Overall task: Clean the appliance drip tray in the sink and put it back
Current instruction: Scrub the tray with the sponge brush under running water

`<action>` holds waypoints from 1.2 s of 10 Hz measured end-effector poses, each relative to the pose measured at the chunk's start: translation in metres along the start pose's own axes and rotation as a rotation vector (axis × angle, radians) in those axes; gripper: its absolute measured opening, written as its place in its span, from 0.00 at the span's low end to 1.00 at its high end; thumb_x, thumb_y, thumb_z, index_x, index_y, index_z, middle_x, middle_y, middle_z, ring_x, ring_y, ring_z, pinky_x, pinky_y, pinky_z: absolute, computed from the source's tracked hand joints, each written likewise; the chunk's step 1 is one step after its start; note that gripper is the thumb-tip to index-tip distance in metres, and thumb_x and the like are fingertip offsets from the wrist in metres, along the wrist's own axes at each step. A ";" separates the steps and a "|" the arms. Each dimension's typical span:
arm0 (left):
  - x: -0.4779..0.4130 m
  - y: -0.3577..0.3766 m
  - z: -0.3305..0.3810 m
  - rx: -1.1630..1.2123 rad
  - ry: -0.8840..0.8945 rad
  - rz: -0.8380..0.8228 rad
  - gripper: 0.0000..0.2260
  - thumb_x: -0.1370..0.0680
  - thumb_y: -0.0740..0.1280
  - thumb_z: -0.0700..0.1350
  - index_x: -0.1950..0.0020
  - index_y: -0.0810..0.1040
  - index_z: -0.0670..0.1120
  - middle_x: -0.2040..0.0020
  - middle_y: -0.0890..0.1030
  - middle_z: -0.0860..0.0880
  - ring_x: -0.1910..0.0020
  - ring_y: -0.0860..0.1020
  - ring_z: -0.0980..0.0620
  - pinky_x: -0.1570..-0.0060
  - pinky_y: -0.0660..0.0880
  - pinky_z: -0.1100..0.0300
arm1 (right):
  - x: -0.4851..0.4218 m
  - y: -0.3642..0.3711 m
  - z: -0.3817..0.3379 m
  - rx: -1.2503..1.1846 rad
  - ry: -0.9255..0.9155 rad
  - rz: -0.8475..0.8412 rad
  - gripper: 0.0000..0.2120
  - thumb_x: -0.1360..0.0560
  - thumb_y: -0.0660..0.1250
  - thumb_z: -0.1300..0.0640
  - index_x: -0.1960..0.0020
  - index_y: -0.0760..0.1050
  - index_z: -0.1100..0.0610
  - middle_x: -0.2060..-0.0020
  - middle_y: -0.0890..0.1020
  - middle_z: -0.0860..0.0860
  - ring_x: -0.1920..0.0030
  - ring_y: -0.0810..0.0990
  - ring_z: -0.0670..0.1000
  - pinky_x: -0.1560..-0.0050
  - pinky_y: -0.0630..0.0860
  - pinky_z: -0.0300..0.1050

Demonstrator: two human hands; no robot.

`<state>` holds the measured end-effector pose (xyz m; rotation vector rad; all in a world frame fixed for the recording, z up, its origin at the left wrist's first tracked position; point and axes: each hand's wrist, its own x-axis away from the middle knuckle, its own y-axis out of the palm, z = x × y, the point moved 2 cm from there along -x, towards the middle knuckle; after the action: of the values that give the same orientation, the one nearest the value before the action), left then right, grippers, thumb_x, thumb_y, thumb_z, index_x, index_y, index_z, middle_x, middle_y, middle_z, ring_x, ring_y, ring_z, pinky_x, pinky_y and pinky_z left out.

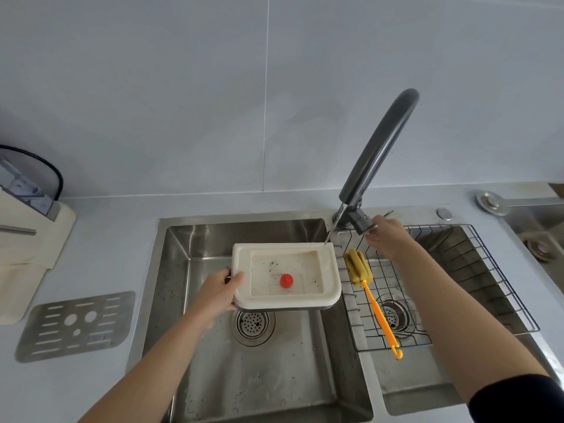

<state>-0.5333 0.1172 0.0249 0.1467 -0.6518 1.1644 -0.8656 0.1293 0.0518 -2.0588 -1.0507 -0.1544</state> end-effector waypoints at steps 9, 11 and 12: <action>-0.008 -0.027 -0.006 0.094 0.119 0.065 0.09 0.22 0.59 0.41 0.43 0.74 0.44 0.57 0.80 0.50 0.56 0.79 0.50 0.56 0.78 0.51 | 0.158 -0.023 0.105 0.340 -0.370 -0.067 0.07 0.21 0.58 0.58 0.55 0.71 0.49 0.76 0.71 0.49 0.76 0.67 0.49 0.72 0.64 0.45; -0.005 -0.015 -0.002 0.073 0.132 0.043 0.10 0.22 0.59 0.41 0.42 0.74 0.44 0.55 0.80 0.49 0.56 0.79 0.50 0.52 0.79 0.45 | 0.176 -0.008 0.079 0.553 -0.470 0.074 0.16 0.21 0.56 0.54 0.34 0.70 0.54 0.74 0.71 0.47 0.75 0.68 0.48 0.73 0.63 0.40; -0.004 -0.011 0.000 0.078 0.141 0.055 0.11 0.22 0.59 0.41 0.42 0.75 0.44 0.57 0.80 0.51 0.52 0.79 0.46 0.47 0.77 0.42 | 0.181 -0.002 0.071 0.658 -0.456 0.137 0.16 0.21 0.57 0.54 0.34 0.70 0.51 0.72 0.71 0.48 0.73 0.70 0.51 0.71 0.67 0.42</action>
<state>-0.5244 0.1095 0.0250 0.1119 -0.4887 1.2415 -0.7663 0.2937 0.0833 -1.5702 -1.0355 0.6754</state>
